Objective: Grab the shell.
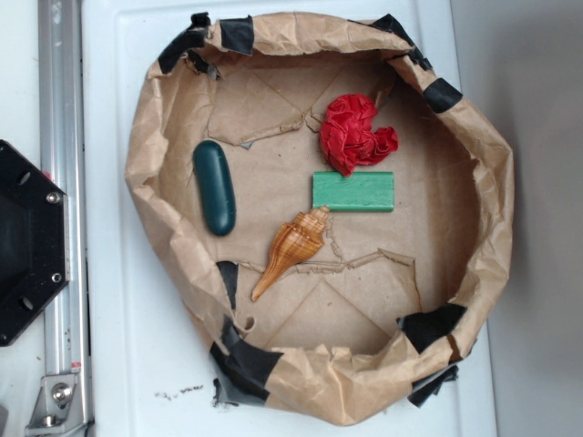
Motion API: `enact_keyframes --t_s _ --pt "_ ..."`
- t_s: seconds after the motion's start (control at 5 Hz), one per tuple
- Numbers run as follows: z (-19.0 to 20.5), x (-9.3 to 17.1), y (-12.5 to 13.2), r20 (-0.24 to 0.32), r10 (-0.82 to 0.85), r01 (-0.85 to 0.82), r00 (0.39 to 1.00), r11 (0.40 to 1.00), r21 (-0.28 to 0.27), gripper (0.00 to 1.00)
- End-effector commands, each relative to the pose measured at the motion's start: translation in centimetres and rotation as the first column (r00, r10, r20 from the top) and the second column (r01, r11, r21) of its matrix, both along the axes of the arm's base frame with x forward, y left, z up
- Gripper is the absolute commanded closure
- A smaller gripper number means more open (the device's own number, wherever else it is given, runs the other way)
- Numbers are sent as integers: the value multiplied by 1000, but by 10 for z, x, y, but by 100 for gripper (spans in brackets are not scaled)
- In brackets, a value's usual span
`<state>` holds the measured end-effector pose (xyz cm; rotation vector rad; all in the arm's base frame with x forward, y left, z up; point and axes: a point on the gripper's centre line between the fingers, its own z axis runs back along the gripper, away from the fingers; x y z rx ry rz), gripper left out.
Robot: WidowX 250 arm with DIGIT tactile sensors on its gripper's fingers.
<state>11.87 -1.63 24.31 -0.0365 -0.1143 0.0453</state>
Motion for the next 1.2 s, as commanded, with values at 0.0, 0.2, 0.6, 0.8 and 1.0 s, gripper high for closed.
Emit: enact_keyframes --t_s 0.0,0.2,0.6,0.8,1.0 --pt "0 0 0 0 0 0 1000 1000 0 0" --pt "-36 50 23 1 194 -194 981 980 -47 0" --pt "-67 135 39 25 479 -474 878 874 -106 0" --pt "-107 129 45 13 523 -519 853 849 -94 0" --pt "-147 132 52 25 454 -448 891 885 -128 0"
